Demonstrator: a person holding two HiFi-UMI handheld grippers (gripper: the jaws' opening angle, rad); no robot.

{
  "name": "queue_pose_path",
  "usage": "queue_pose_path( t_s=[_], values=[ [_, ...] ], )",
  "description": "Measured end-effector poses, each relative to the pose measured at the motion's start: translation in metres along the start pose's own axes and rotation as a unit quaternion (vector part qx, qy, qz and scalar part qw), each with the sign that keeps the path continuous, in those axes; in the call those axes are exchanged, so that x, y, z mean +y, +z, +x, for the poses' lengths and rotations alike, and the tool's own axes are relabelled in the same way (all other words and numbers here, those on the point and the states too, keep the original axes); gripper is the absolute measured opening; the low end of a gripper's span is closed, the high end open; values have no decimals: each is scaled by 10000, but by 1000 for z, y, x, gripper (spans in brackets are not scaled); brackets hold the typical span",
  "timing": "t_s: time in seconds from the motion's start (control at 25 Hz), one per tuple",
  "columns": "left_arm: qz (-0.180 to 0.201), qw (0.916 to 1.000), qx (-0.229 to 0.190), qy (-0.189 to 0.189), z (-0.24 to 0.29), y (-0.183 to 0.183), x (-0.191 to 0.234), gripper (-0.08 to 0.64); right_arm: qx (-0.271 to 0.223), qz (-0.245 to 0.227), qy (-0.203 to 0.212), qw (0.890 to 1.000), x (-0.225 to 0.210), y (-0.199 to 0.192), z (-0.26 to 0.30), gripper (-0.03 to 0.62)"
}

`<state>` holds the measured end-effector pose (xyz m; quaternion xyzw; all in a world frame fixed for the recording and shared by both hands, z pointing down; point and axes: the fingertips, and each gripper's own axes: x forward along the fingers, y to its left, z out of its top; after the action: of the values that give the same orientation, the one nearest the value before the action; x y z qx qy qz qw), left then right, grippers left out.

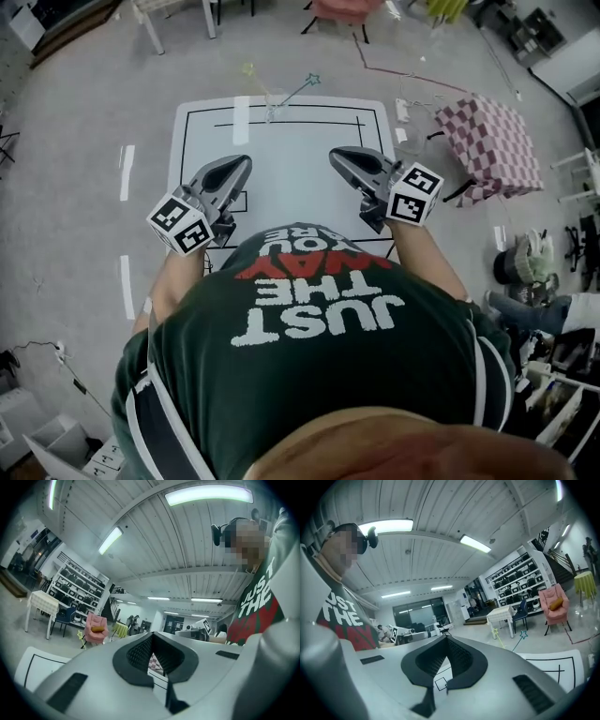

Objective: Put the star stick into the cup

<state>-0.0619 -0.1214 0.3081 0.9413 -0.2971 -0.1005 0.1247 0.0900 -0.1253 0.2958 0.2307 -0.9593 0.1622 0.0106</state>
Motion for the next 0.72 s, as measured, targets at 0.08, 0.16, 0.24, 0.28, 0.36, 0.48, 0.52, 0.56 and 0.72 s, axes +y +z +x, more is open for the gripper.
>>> queue_pose_path(
  t_s=[0.08, 0.16, 0.24, 0.28, 0.36, 0.48, 0.52, 0.56, 0.72],
  values=[
    [24, 10000, 9, -1, 0, -1, -1, 8, 27, -84, 3, 10000, 0, -1, 0, 34],
    [18, 10000, 10, 22, -1, -2, -2, 8, 86, -192, -11, 9998, 0, -2, -1, 34],
    [-5, 10000, -8, 62, -2, -4, -2, 8, 130, -242, -15, 9996, -2, -4, -1, 34],
    [-1, 10000, -5, 87, -2, -5, -2, 8, 138, -247, -16, 9996, -3, -6, -1, 34],
    [10, 9999, 15, 133, -2, -6, -1, 8, 148, -264, -19, 9995, -6, -8, -1, 34],
    [8, 9999, 36, 157, -4, -8, -1, 8, 165, -278, -32, 9995, -6, -11, 0, 34],
    [19, 9999, 39, 144, -5, -8, -1, 8, 168, -280, -36, 9995, -6, -12, -1, 34],
    [42, 9999, 37, 115, -5, -8, -2, 8, 170, -284, -37, 9994, -6, -12, -1, 34],
    [49, 9999, 34, 119, -4, -6, -1, 8, 175, -316, -1, 9993, -3, -9, 1, 34]
  ],
)
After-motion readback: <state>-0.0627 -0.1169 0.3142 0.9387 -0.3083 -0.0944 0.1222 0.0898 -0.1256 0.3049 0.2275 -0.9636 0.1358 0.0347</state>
